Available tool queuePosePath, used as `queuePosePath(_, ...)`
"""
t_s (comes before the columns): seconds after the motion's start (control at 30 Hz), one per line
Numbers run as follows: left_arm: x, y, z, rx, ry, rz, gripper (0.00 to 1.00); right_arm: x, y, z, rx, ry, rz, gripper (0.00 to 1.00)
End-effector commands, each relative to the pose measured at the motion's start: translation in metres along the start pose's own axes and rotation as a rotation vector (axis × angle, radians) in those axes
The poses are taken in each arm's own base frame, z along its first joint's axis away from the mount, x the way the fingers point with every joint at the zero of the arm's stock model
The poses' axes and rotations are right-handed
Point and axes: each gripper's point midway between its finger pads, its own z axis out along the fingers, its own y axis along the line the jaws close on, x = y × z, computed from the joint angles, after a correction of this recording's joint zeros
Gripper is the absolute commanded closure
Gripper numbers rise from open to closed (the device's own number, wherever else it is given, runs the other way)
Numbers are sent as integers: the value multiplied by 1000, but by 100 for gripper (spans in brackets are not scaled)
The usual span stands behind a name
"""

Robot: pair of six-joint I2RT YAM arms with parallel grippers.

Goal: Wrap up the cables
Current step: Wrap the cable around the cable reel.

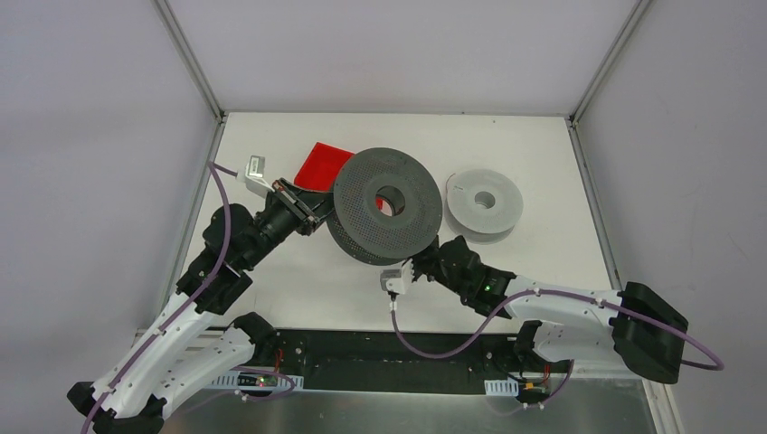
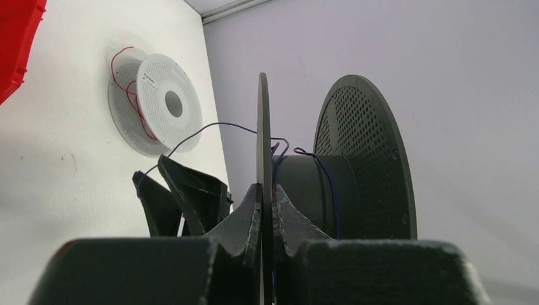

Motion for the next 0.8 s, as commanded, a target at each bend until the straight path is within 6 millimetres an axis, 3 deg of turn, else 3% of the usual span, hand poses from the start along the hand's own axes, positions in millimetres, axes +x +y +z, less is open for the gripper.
queuePosePath(0.0, -13, -57, -10, 173, -13, -47, 100, 7, -36, 5, 76, 40, -34, 56)
queuePosePath(0.07, -12, -58, -10, 175, -6, -50, 100, 9, -47, 4, 136, 48, -11, 75)
queuePosePath(0.13, -12, -58, -9, 176, -3, -49, 100, 7, -46, 0, 123, 34, 5, 100)
queuePosePath(0.5, -16, -59, 0, 162, -20, 28, 100, -25, -42, -53, 43, -114, 228, 100)
queuePosePath(0.77, -19, -48, 8, 140, -49, 78, 100, -67, -47, -86, -63, -266, 591, 100)
